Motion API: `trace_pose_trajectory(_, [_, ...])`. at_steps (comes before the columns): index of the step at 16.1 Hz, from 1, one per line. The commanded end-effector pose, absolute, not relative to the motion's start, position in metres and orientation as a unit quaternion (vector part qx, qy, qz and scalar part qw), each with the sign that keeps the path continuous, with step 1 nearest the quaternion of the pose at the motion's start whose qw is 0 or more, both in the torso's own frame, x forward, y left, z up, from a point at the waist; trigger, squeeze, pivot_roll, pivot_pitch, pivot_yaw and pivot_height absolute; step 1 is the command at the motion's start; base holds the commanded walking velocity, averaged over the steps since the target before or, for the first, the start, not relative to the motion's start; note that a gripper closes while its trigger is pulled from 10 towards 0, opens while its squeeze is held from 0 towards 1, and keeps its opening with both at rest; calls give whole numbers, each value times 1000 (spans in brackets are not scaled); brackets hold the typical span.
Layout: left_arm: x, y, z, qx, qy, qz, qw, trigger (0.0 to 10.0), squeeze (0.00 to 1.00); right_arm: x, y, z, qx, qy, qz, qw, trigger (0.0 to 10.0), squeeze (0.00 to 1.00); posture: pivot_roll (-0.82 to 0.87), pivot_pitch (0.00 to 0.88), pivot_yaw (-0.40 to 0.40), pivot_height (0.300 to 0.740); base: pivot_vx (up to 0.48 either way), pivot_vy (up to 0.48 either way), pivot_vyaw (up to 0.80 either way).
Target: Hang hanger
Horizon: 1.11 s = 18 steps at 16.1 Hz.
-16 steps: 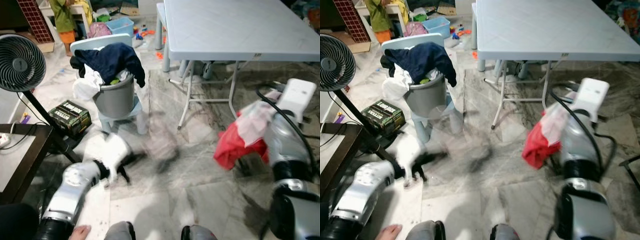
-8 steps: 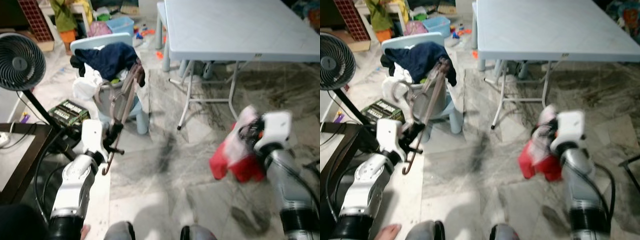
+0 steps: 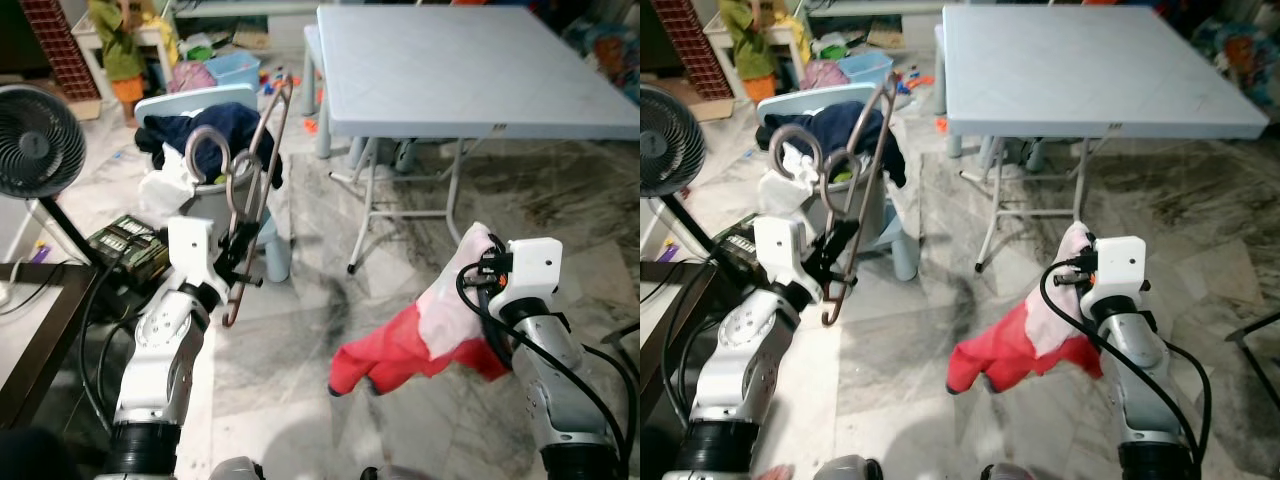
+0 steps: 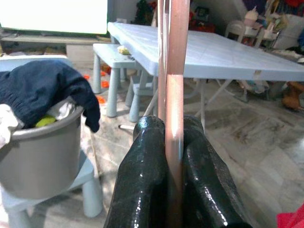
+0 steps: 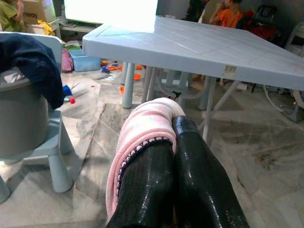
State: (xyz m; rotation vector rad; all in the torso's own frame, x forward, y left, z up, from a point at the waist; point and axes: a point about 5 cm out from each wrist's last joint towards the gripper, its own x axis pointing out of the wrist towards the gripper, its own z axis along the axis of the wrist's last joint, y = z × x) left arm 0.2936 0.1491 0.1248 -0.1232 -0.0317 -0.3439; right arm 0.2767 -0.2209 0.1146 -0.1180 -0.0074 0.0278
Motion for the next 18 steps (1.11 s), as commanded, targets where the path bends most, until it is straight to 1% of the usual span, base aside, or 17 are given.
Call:
trace_pose_trajectory(1, [294, 150, 128, -60, -19, -169, 984, 10000, 0, 277, -219, 122, -57, -16, 13, 998, 10000, 0, 32, 38, -9, 740, 480, 0, 0])
trace_pose_trajectory(2, [294, 150, 128, -58, -20, -167, 984, 10000, 0, 278, -218, 120, -49, -5, 14, 999, 10000, 0, 32, 38, -9, 740, 480, 0, 0])
trace_pose_trajectory(4, [294, 147, 126, -56, -17, -169, 984, 10000, 0, 280, -219, 119, -50, -3, 7, 999, 10000, 0, 26, 37, -13, 740, 469, 0, -634])
trace_pose_trajectory(9, [294, 143, 125, -51, -14, -178, 983, 10000, 0, 284, -215, 123, -41, -4, 10, 999, 10000, 0, 25, 37, -14, 740, 476, 0, 0])
trace_pose_trajectory(12, [293, 142, 124, -47, -11, -181, 982, 9647, 0, 285, -214, 124, -36, -4, 8, 999, 10000, 0, 25, 37, -14, 740, 480, 0, 0])
trace_pose_trajectory(13, [293, 142, 124, -47, -10, -182, 982, 9882, 0, 286, -214, 125, -33, -4, 7, 999, 10000, 0, 25, 37, -14, 740, 480, 0, -600])
trace_pose_trajectory(15, [293, 141, 125, -47, -10, -184, 982, 10000, 0, 288, -214, 127, -32, -6, 5, 999, 10000, 0, 24, 39, -11, 740, 480, 0, -619])
trace_pose_trajectory(18, [293, 138, 125, -45, -10, -182, 982, 10000, 0, 289, -213, 128, -34, -8, 7, 999, 10000, 0, 23, 41, -13, 740, 462, 0, 0])
